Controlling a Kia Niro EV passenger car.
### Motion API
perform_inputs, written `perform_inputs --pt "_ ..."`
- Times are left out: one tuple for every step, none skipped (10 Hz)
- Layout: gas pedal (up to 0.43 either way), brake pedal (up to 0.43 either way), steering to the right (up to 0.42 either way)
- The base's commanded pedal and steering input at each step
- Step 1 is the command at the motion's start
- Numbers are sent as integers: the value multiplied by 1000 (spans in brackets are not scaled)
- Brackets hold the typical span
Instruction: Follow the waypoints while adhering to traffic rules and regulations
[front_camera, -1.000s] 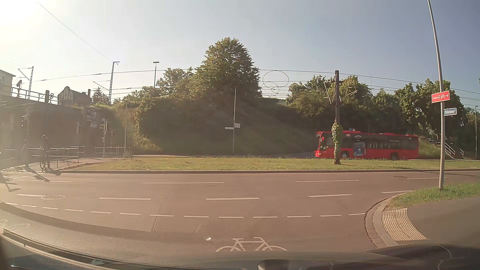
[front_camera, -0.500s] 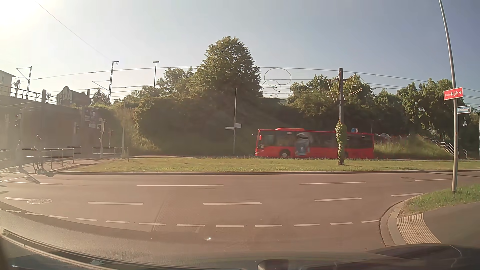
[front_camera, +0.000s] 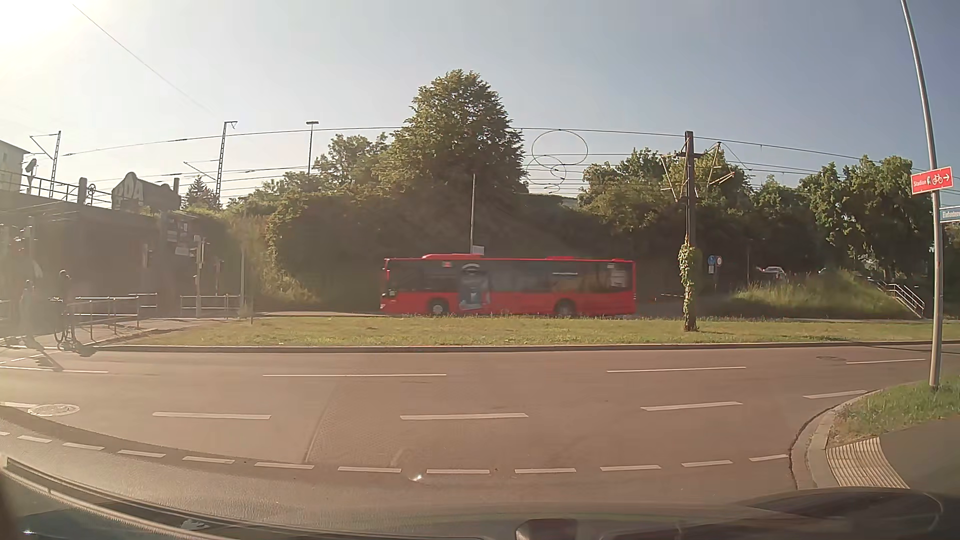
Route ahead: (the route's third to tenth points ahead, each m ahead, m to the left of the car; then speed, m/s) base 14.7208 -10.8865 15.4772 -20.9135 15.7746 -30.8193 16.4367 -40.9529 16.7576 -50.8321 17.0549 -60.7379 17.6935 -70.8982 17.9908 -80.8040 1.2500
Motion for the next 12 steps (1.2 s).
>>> perform_inputs --pt "0 122 -22" --pt "0 134 -22" --pt "0 140 -22" --pt "0 146 -22" --pt "0 152 -22" --pt "0 152 -22" --pt "0 152 -21" --pt "0 159 -21" --pt "0 159 -21" --pt "0 165 -21" --pt "0 165 -21" --pt "0 171 -20"
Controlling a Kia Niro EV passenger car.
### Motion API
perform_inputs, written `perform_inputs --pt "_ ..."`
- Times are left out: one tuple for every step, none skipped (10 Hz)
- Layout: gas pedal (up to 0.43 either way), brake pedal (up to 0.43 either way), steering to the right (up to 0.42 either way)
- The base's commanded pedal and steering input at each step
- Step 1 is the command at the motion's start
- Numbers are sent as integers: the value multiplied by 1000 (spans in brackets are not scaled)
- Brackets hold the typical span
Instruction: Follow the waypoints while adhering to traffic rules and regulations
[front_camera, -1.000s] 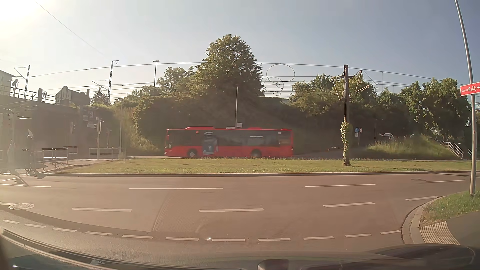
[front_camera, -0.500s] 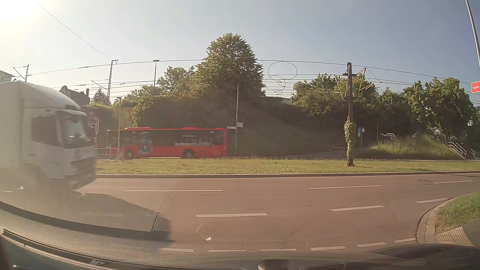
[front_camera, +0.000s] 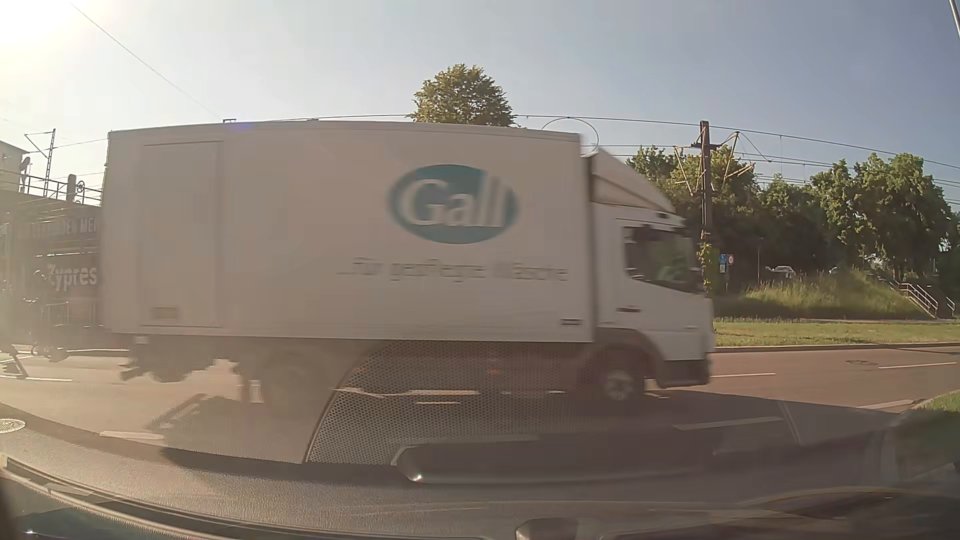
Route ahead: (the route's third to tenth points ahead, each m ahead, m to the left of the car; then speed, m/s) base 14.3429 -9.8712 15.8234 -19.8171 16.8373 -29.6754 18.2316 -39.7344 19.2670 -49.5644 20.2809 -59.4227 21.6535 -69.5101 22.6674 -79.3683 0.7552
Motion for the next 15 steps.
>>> perform_inputs --pt "0 171 -20" --pt "0 171 -21" --pt "0 171 -21" --pt "0 159 -21" --pt "0 152 -20" --pt "0 146 -21" --pt "0 134 -20" --pt "0 122 -21" --pt "0 116 -21" --pt "0 116 -21" --pt "0 116 -21" --pt "0 116 -20" --pt "0 116 -21" --pt "0 116 -20" --pt "0 122 -20"
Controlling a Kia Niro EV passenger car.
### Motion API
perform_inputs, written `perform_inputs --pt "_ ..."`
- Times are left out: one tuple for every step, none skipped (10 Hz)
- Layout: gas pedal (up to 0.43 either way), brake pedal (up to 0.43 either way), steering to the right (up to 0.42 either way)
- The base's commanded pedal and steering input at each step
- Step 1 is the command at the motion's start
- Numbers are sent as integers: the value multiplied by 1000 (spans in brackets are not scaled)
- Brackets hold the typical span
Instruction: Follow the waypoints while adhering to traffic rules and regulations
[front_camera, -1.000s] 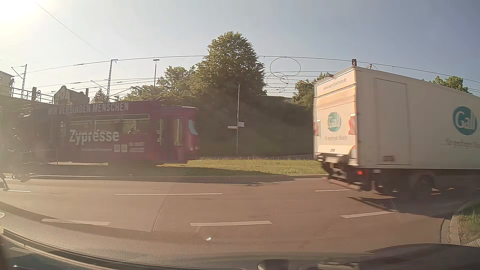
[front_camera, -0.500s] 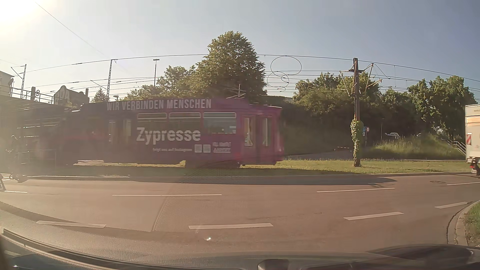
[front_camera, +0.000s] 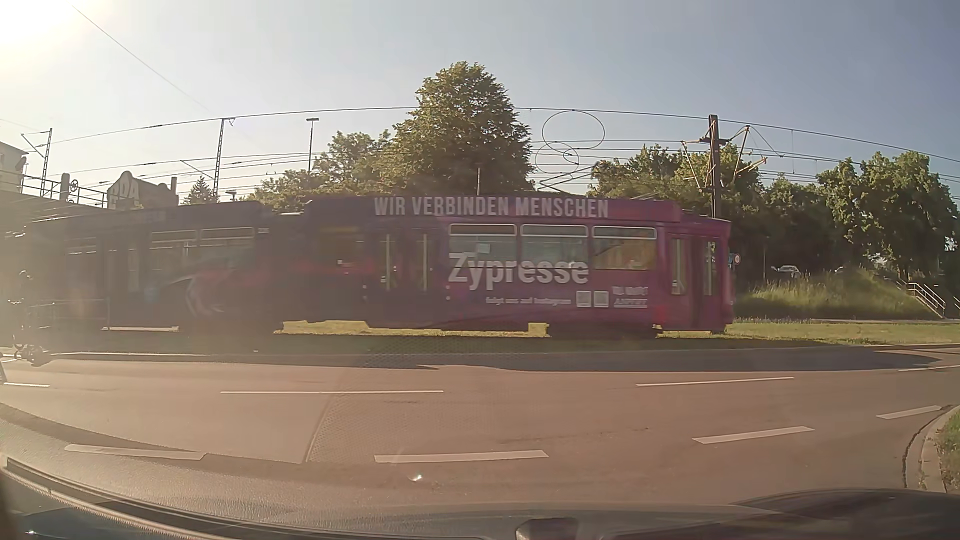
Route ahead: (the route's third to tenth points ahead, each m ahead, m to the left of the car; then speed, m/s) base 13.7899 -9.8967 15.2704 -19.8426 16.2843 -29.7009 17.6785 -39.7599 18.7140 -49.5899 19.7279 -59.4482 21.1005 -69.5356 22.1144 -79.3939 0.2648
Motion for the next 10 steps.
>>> perform_inputs --pt "0 122 -21" --pt "0 128 -21" --pt "0 128 -21" --pt "0 134 -21" --pt "0 134 -21" --pt "0 122 -21" --pt "0 116 -21" --pt "0 116 -21" --pt "0 116 -21" --pt "0 116 -21"
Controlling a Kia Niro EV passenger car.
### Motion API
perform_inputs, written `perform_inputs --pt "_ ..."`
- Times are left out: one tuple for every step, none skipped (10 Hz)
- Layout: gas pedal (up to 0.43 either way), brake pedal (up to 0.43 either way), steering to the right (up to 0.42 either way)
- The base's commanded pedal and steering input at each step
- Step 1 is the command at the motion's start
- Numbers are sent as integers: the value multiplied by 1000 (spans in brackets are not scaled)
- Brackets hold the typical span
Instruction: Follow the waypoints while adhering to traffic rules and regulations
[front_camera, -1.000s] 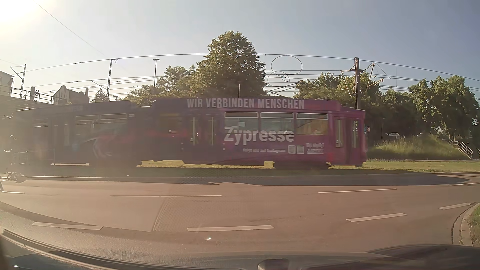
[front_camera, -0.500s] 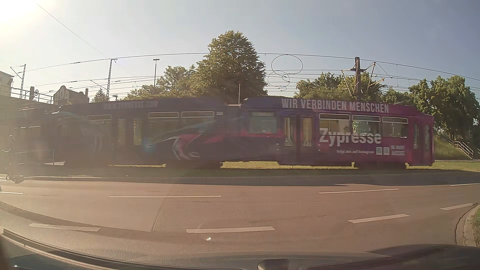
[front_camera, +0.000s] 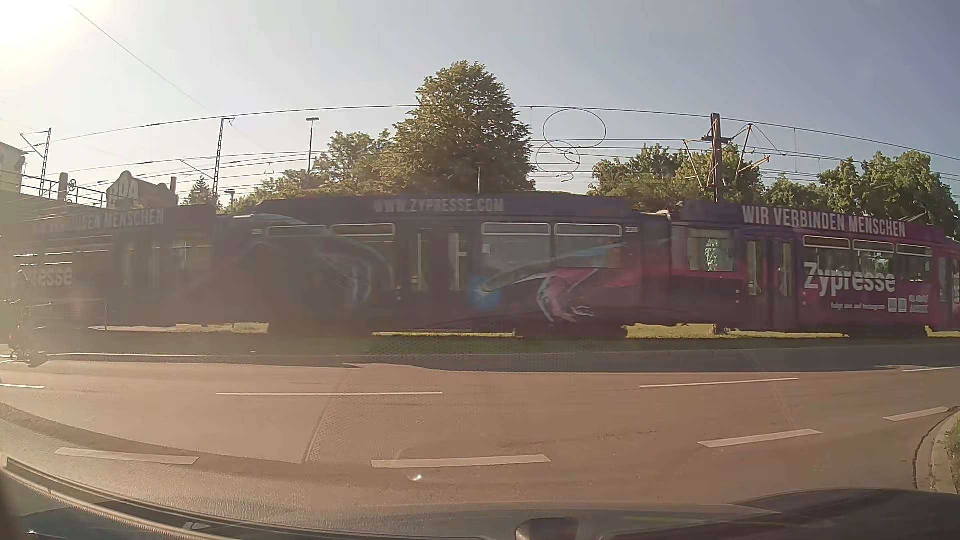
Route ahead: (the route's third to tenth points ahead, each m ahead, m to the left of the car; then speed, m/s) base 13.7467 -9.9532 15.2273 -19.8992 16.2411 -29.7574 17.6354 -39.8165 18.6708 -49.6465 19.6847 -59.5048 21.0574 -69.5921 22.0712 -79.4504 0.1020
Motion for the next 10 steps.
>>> perform_inputs --pt "0 116 -21" --pt "0 116 -21" --pt "0 116 -21" --pt "0 104 -21" --pt "0 0 -21" --pt "0 0 -21" --pt "0 0 -21" --pt "0 0 -21" --pt "79 0 -21" --pt "189 0 -21"
